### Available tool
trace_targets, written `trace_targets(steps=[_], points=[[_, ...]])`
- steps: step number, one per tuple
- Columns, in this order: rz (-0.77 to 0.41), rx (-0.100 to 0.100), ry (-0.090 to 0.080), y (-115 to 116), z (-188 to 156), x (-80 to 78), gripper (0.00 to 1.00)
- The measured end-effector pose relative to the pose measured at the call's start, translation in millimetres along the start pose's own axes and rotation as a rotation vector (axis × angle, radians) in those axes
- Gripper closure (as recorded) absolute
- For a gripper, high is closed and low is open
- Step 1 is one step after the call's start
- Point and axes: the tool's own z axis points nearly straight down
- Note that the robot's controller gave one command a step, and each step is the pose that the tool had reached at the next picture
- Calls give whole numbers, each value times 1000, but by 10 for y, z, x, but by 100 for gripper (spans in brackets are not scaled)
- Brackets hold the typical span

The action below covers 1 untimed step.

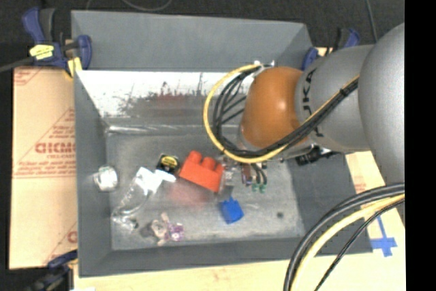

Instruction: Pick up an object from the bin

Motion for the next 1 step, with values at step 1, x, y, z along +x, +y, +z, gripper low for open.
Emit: trace_targets(steps=[1], points=[[1,0,-1,-9,-30,-12,100]])
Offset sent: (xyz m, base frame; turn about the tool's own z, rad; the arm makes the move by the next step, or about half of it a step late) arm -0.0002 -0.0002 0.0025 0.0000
